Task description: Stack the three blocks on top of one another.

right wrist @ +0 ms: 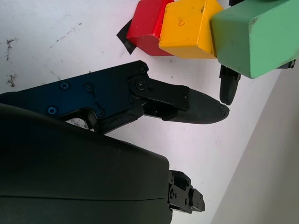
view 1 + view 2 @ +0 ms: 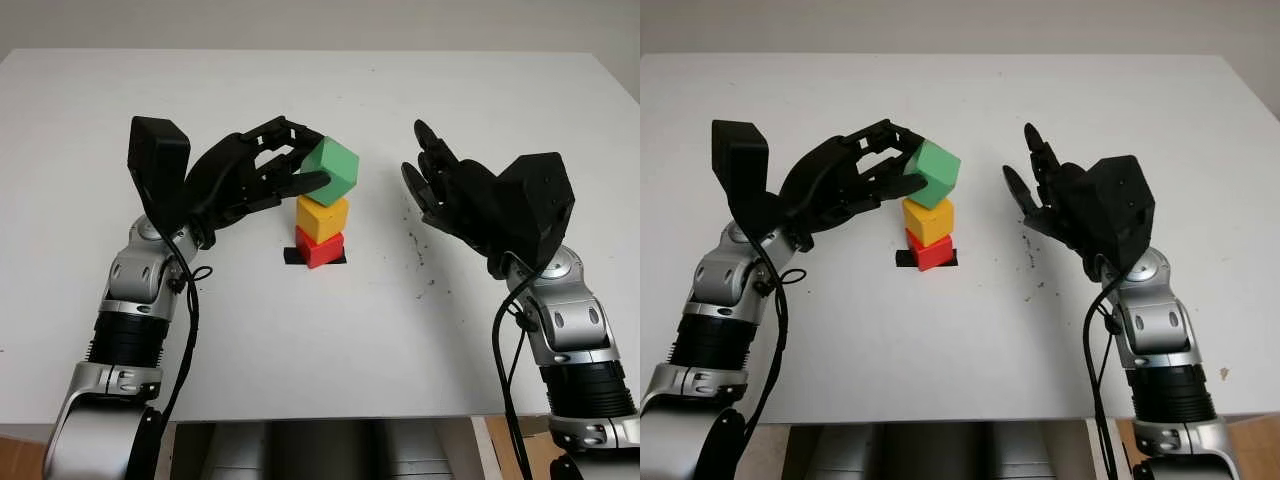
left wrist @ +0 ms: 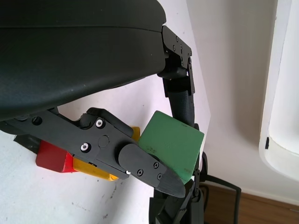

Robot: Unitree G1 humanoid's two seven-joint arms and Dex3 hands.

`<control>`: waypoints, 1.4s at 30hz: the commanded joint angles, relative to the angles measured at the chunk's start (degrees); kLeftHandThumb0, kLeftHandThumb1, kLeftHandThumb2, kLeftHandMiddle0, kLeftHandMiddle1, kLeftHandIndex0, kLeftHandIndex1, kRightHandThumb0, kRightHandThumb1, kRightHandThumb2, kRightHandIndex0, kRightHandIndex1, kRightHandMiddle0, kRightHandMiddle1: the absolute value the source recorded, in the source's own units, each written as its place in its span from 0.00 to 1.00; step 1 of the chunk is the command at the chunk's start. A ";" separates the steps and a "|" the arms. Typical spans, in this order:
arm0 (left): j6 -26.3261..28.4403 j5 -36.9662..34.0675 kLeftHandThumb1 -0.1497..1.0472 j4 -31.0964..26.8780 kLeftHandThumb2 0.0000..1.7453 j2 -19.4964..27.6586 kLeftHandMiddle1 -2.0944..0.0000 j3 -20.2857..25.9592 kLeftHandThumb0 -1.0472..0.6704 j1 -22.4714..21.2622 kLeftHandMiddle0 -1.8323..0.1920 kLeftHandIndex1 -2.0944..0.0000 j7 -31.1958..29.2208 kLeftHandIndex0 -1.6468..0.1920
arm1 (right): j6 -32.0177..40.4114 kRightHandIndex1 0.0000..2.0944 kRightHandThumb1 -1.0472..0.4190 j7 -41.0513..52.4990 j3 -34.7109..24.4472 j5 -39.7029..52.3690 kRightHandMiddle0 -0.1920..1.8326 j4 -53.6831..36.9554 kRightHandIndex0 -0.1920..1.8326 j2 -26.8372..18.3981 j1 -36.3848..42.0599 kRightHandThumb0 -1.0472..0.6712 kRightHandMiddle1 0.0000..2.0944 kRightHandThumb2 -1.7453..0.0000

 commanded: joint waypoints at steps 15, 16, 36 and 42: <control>0.64 -1.05 0.93 -1.17 0.03 -0.61 0.97 0.23 0.36 -0.51 0.84 0.29 -1.49 0.70 | -1.48 0.00 0.00 0.71 -0.56 -0.15 0.00 -0.12 0.00 -0.41 0.30 0.19 0.00 0.63; 0.36 -1.15 0.93 -1.03 0.03 -0.72 0.97 0.23 0.36 -0.54 0.83 0.29 -1.67 0.70 | -1.35 0.00 0.00 0.70 -0.52 -0.20 0.00 -0.22 0.00 -0.43 0.28 0.19 0.00 0.63; 0.94 -0.76 0.92 -0.93 0.03 -1.63 0.97 -0.01 0.37 -0.62 0.83 0.29 -1.27 0.70 | -0.93 0.00 0.00 0.41 -0.81 0.05 0.00 -0.64 0.00 -0.12 0.59 0.19 0.00 0.63; -1.46 0.52 0.93 0.47 0.03 -1.39 0.98 -0.55 0.36 -0.20 0.84 0.29 -1.48 0.70 | -0.96 0.00 0.00 0.22 -0.89 0.18 0.00 -0.89 0.00 -0.04 0.84 0.20 0.00 0.63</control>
